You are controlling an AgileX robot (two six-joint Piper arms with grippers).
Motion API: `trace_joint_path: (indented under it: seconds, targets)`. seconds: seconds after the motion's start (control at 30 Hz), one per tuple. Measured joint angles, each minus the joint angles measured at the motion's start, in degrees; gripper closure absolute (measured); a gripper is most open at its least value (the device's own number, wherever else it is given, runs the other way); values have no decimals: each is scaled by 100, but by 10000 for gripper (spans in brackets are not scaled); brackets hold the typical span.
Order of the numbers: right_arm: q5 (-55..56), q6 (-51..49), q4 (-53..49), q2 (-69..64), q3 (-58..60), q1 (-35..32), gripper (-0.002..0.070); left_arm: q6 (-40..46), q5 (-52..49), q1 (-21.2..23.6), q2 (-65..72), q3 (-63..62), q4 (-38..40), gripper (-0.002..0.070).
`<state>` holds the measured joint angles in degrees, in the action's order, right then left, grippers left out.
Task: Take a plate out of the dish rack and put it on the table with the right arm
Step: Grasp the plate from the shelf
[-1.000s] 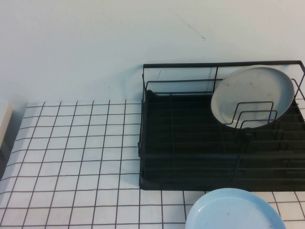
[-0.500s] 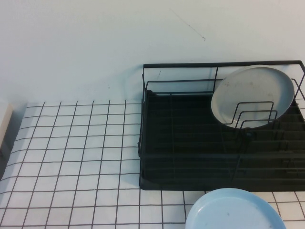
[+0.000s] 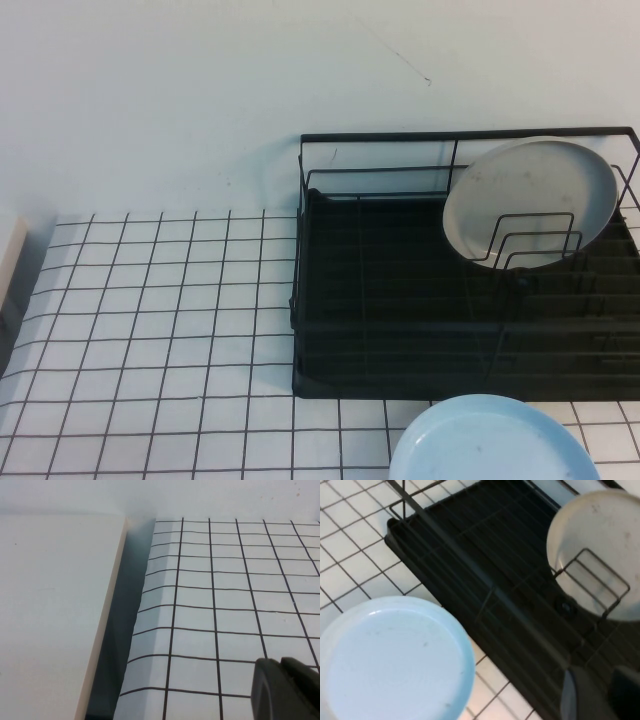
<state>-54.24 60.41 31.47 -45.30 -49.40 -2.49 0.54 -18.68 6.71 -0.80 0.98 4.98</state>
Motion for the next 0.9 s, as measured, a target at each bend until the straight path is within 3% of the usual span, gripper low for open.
trace_joint_path:
  seconds: [0.17,0.23,0.4,0.63,0.9]
  targets:
    - [-323,1182,244,-1616,-1181,0,397,0,0,0,0,0,0,678]
    - [-414,1651,270,-2255,-1589,0,356,0,0,0,0,0,0,678]
    - [-455,2323,270,-3508,-2610,0,326,0,0,0,0,0,0,678]
    - [-223,2513,303,-4919,-3865,0,257,0,0,0,0,0,0,678]
    - [106,2616,603,-6350,-4724,0,246,0,0,0,0,0,0,678]
